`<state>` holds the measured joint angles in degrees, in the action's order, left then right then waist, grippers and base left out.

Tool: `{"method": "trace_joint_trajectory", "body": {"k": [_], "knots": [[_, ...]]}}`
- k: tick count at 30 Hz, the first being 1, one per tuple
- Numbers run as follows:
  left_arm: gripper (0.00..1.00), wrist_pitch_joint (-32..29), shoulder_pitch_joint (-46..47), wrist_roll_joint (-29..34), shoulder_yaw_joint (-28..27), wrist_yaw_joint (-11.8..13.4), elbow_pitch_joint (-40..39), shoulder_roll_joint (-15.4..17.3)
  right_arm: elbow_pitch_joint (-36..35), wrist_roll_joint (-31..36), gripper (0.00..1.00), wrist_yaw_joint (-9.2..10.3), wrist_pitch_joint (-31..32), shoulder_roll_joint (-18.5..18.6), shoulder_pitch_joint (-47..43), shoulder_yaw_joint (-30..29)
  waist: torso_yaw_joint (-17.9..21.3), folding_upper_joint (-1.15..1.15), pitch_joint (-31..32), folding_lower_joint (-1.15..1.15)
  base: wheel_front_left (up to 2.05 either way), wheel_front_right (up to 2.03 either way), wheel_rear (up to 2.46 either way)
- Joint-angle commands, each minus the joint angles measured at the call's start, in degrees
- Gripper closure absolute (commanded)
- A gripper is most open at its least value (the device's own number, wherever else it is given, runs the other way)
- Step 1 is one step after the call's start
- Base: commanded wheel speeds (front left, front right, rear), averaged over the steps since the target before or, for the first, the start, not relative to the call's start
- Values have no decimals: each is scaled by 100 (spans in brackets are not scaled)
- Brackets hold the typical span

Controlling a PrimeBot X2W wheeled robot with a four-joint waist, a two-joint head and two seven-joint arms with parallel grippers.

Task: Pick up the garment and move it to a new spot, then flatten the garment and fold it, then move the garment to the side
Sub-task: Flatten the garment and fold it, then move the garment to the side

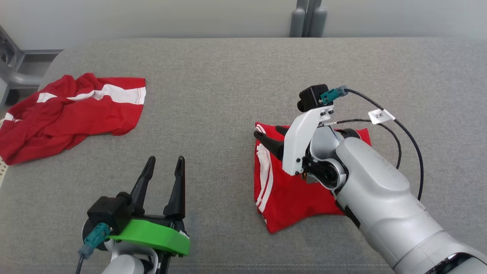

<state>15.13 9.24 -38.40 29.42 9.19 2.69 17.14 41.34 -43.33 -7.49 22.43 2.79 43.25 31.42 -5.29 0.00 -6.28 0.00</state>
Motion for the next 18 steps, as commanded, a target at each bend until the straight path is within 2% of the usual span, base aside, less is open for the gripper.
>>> {"method": "trace_joint_trajectory", "body": {"k": [1,6,18], "knots": [[0,6,-68,62,-15,41,-38,18,-121,-45,0,0,-58,23,148,-21,162,0,47,0,0,0,0],[0,-17,-108,83,14,38,-75,61,-397,187,0,0,-309,233,234,-167,395,0,65,0,0,0,0],[0,-111,-73,131,-20,148,-153,242,-1093,212,0,0,-493,1354,-622,-555,1066,0,-102,0,0,0,0]]}}
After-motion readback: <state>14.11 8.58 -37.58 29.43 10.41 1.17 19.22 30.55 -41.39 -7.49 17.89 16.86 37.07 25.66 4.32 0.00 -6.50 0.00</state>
